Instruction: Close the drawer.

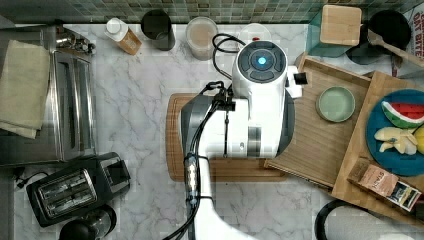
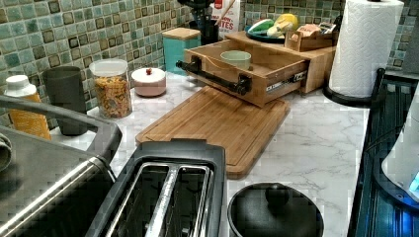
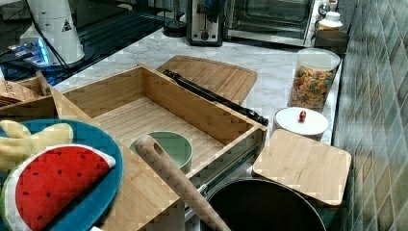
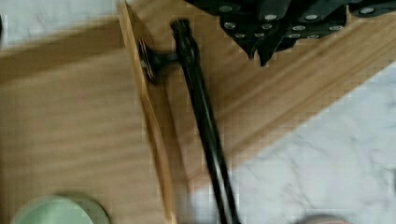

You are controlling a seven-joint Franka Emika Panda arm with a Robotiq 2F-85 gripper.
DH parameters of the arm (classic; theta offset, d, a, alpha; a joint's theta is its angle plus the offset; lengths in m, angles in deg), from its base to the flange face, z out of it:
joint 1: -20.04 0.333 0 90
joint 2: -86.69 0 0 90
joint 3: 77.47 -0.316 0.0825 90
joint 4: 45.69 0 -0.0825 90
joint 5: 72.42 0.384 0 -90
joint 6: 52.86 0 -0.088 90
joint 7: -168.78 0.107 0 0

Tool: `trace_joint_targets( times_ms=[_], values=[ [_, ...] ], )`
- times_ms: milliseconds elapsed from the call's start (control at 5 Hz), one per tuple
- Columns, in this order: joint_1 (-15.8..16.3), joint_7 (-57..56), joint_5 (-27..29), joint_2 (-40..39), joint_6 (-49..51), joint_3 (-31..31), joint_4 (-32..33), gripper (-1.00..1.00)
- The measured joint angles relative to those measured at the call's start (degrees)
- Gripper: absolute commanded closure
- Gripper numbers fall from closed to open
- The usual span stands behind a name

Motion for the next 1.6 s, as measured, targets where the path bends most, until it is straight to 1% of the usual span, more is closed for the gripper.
trace_joint_targets(
  times_ms=[200, 400, 600, 800, 1000, 1200, 1400, 1600],
  values=[
    [0.4, -1.7, 0.0, -1.2, -6.8, 0.0, 1.0, 1.0],
    [0.7, -1.4, -0.2, -3.0, -9.4, -0.4, 0.8, 1.0],
    [1.0, -1.4, -4.1, -6.2, -9.1, -0.8, 0.2, 1.0],
    [2.1, 0.1, -5.0, -10.2, -10.3, -0.4, 0.1, 1.0],
    [2.5, 0.4, -5.0, -14.2, -14.5, -0.9, 0.1, 1.0],
    [3.3, 0.4, -8.9, -16.3, -17.8, -0.6, 0.4, 1.0],
    [3.4, 0.4, -12.3, -16.4, -17.1, -0.5, 0.6, 1.0],
    [3.2, 0.4, -12.5, -16.7, -20.9, -0.5, 0.6, 1.0]
  ],
)
